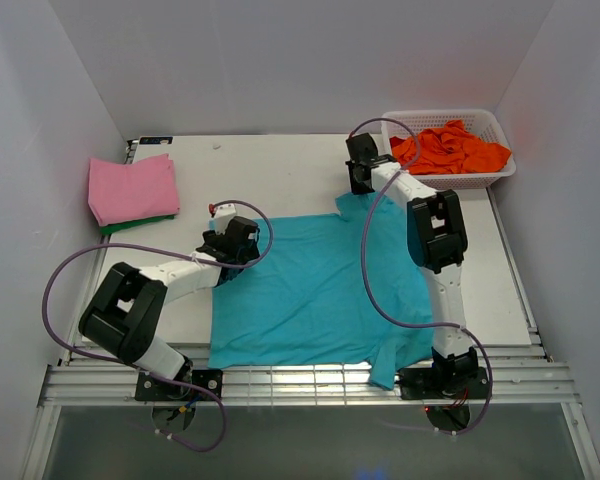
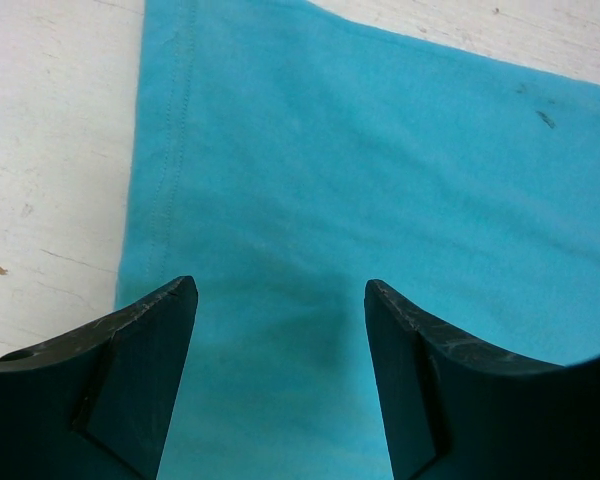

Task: Fold and stack the t-shirts
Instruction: Flatten the tshirt out

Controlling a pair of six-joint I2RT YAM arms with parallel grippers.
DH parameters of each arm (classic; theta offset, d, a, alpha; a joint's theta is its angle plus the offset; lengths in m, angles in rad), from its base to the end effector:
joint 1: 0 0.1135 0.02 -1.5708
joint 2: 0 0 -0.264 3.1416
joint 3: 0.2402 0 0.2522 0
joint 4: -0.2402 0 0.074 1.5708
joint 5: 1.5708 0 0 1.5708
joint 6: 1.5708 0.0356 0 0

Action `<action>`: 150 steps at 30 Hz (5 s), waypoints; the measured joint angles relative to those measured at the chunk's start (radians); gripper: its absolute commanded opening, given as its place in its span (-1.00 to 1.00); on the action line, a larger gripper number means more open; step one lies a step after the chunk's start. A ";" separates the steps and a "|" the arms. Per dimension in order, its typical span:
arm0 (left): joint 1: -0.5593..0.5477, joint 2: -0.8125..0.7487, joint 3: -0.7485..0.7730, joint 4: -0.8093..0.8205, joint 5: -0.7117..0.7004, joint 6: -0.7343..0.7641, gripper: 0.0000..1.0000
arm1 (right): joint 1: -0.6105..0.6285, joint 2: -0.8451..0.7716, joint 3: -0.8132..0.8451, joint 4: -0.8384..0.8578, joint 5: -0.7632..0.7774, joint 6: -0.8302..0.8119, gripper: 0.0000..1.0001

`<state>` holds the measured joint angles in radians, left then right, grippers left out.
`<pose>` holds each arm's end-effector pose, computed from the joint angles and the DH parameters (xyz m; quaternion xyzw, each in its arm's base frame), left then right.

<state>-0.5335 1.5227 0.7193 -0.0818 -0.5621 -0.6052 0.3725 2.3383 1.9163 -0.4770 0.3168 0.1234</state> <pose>0.2563 -0.1294 0.1620 -0.1256 0.9009 0.0459 0.4128 0.4869 0.1784 0.1735 -0.0642 0.9315 -0.0645 0.3521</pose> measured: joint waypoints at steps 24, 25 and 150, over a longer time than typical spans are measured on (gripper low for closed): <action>0.055 0.114 0.021 0.089 -0.026 0.040 0.54 | 0.001 -0.398 -0.419 0.179 -0.069 -0.015 -0.84; 0.058 0.122 0.030 0.092 -0.027 0.045 0.54 | 0.001 -0.398 -0.426 0.175 -0.076 -0.014 -0.85; 0.414 0.875 1.110 -0.068 0.185 0.283 0.30 | -0.138 0.230 0.333 0.076 -0.239 -0.054 -0.54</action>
<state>-0.1196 2.3974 1.8290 -0.1493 -0.3767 -0.3222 0.2348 2.5687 2.2490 -0.4007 0.0776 0.0696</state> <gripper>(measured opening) 0.744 0.407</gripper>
